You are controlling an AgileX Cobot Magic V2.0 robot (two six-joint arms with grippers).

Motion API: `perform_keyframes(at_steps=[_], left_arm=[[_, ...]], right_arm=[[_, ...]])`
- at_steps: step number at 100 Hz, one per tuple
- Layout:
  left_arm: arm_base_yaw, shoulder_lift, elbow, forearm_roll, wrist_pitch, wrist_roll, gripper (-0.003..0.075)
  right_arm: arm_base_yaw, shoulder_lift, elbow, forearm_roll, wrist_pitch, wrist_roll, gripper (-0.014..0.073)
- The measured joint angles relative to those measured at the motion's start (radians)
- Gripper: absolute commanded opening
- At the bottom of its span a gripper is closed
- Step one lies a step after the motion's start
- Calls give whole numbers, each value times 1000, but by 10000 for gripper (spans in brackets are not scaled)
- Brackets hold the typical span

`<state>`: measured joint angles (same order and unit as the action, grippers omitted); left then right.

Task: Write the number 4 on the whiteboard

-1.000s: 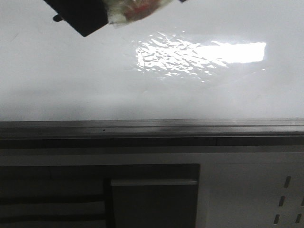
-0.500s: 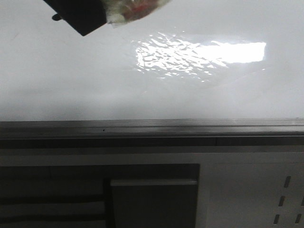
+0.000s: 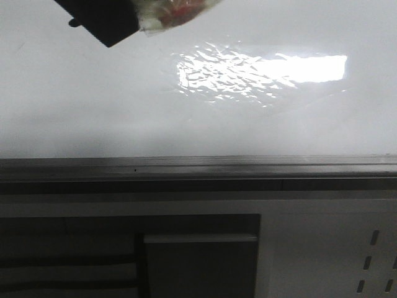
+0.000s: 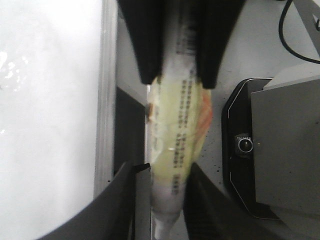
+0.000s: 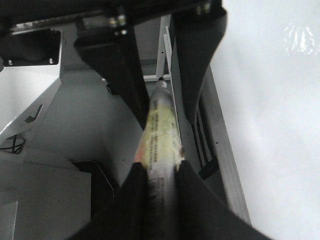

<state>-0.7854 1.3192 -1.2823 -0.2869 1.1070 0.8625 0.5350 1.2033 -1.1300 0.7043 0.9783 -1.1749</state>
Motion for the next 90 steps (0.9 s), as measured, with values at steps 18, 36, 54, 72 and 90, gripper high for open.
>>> perform_keyframes(at_steps=[18, 36, 54, 72, 90], left_arm=[[66, -59, 0, 27, -21, -74, 304], [213, -199, 30, -7, -34, -129, 303], [370, -373, 184, -86, -107, -135, 303], [490, -509, 385, -185, -230, -141, 303], [518, -560, 476, -212, -311, -141, 303]], right_arm=[[0, -26, 0, -79, -34, 80, -64], [-19, -90, 0, -240, -48, 272, -64], [-72, -168, 34, -395, -56, 502, -64], [-96, -242, 174, -420, -138, 608, -64], [-96, -264, 219, -422, -229, 618, -64]])
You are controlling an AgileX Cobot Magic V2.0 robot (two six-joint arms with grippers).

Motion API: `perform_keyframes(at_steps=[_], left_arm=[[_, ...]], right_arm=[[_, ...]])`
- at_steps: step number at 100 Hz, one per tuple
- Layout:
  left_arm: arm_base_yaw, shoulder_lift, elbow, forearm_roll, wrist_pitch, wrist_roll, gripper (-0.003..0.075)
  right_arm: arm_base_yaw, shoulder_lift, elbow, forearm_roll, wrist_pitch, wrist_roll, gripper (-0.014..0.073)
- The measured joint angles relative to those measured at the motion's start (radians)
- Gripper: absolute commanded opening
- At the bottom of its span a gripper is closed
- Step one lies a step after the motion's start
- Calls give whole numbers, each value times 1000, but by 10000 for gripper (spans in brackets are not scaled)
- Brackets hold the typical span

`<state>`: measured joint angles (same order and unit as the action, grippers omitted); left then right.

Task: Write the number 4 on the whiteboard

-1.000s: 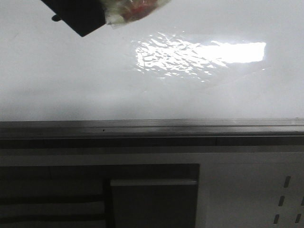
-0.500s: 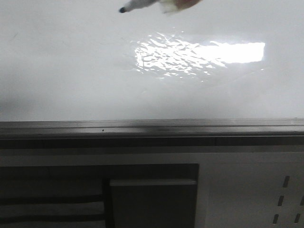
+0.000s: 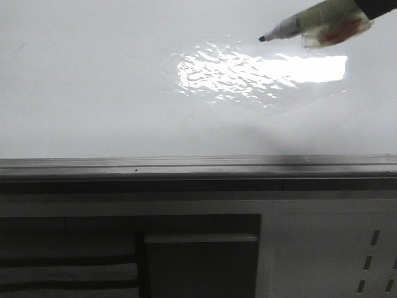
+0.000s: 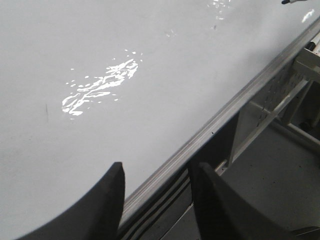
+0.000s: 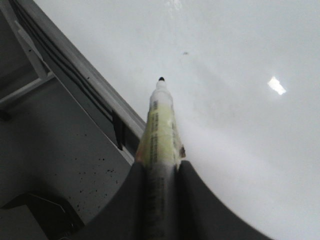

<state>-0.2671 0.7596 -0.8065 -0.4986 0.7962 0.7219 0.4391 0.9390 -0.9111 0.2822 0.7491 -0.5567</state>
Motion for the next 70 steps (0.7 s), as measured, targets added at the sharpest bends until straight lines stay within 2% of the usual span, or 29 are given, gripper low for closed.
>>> perform_keyframes(at_steps=[23, 47, 56, 70], left_arm=[[0, 0, 10, -8, -11, 0, 303], [1, 0, 10, -6, -11, 0, 303], [1, 0, 10, -6, -11, 0, 303], [1, 0, 10, -6, -13, 0, 303]], right_arm=[[0, 60, -83, 16, 25, 99, -64], [0, 260, -361, 29, 284, 167, -64], [2, 291, -348, 74, 244, 175, -64], [24, 291, -218, 106, 71, 175, -64]])
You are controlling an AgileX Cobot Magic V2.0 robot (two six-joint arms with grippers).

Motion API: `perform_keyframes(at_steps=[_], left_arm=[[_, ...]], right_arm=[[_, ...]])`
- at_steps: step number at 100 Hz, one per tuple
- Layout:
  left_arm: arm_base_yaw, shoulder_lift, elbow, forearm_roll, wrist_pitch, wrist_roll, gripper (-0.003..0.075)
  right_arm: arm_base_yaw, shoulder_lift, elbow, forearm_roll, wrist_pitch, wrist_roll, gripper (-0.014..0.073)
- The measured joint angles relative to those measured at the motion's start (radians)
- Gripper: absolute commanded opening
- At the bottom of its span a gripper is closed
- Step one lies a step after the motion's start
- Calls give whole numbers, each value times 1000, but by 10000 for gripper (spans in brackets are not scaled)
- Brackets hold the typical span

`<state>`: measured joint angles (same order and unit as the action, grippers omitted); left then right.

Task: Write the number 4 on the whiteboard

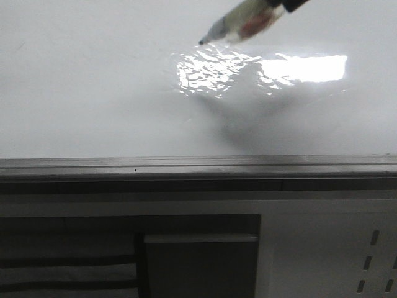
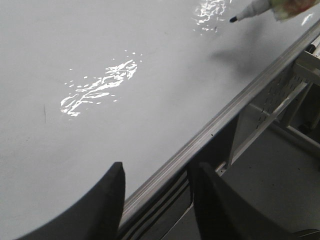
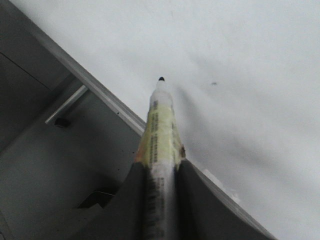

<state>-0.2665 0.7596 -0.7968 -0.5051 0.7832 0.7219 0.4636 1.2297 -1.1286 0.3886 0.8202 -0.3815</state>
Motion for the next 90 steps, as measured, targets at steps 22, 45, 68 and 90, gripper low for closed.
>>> perform_keyframes(at_steps=[22, 45, 68, 90], left_arm=[[0, 0, 0, 0, -26, 0, 303], [0, 0, 0, 0, -32, 0, 303], [0, 0, 0, 0, -70, 0, 303], [0, 0, 0, 0, -75, 0, 303]], right_arm=[[2, 56, 31, 18, -117, 2, -64], [11, 146, 31, 50, -114, 2, -64], [-51, 129, 31, 39, -22, 40, -64], [-109, 38, 31, -27, 32, 54, -64]])
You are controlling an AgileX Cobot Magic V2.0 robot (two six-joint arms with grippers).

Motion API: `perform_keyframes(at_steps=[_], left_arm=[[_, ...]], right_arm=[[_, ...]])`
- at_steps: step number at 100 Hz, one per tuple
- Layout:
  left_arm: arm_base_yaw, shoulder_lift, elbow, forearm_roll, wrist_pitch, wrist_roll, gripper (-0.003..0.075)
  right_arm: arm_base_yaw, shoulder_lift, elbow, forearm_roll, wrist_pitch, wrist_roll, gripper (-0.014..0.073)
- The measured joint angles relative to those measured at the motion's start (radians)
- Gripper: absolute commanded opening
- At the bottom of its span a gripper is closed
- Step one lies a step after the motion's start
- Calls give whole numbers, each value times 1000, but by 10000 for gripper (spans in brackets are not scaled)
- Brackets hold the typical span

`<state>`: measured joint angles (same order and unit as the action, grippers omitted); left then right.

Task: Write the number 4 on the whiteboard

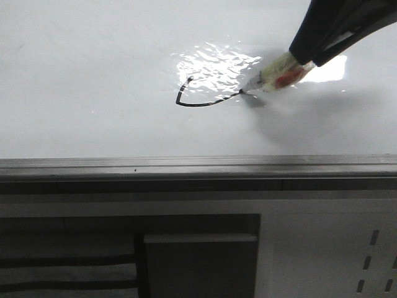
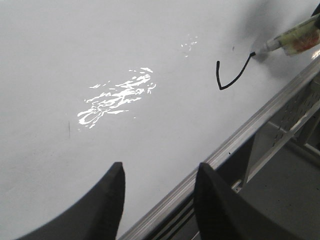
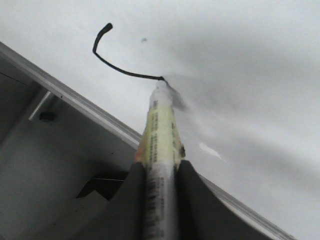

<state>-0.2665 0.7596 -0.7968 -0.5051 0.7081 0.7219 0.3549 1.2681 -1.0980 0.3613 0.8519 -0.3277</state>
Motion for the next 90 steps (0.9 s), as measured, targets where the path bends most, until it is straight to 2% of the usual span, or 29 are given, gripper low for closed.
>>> perform_keyframes(at_steps=[20, 40, 58, 66, 79, 90], left_arm=[[0, 0, 0, 2, 0, 0, 303], [0, 0, 0, 2, -8, 0, 303], [0, 0, 0, 2, -17, 0, 303], [0, 0, 0, 0, -19, 0, 303], [0, 29, -5, -39, 13, 68, 303], [0, 85, -34, -127, 110, 214, 303]], right_arm=[[72, -39, 0, 23, -87, -33, -64], [76, 44, 0, 16, -131, -36, -64], [85, 114, -2, 38, 21, -54, -64], [96, 108, -2, 21, 42, -75, -64], [119, 39, -26, 1, 42, -192, -64], [154, -44, -42, 1, 46, -351, -64]])
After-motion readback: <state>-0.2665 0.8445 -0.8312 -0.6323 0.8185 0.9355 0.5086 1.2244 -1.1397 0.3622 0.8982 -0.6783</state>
